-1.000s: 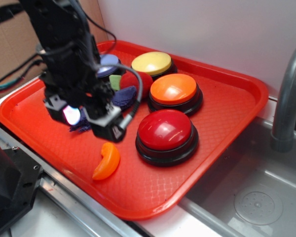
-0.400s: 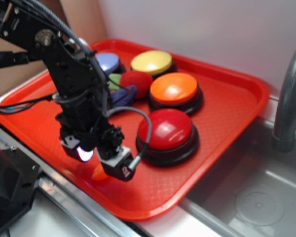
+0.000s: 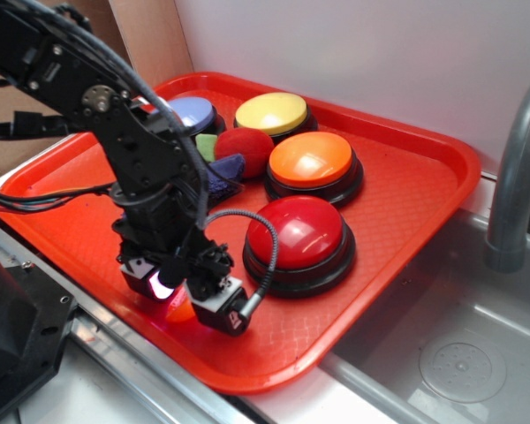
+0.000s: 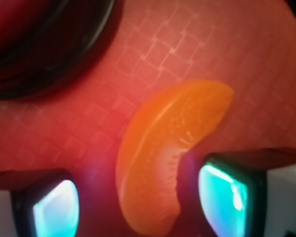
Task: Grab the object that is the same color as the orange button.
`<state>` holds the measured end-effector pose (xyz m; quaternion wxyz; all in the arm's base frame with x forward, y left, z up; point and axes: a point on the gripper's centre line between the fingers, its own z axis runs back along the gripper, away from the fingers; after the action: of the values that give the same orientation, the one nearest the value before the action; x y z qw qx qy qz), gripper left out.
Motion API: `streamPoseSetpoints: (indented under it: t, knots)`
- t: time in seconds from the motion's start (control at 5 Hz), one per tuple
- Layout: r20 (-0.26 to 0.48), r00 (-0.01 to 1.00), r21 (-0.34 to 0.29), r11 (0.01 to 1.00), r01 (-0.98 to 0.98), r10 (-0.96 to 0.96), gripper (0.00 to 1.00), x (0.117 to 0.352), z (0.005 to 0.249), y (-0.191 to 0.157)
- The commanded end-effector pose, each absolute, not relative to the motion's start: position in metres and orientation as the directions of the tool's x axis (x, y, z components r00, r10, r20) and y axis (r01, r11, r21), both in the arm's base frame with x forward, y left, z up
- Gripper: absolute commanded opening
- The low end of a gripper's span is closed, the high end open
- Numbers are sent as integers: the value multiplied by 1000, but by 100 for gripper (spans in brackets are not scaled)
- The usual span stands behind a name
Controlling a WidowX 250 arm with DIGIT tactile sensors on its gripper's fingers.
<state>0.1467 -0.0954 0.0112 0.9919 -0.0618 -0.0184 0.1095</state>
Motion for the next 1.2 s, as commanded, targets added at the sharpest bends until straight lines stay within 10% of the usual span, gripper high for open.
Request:
streamPoseSetpoints:
  t: [0.0, 0.6, 1.0]
  knots:
    - [39, 973, -140, 966, -220, 227, 0, 148, 11, -98]
    - [40, 973, -125, 967, -222, 229, 0, 152, 12, -93]
    - [56, 965, -121, 961, -249, 257, 0, 162, 66, -77]
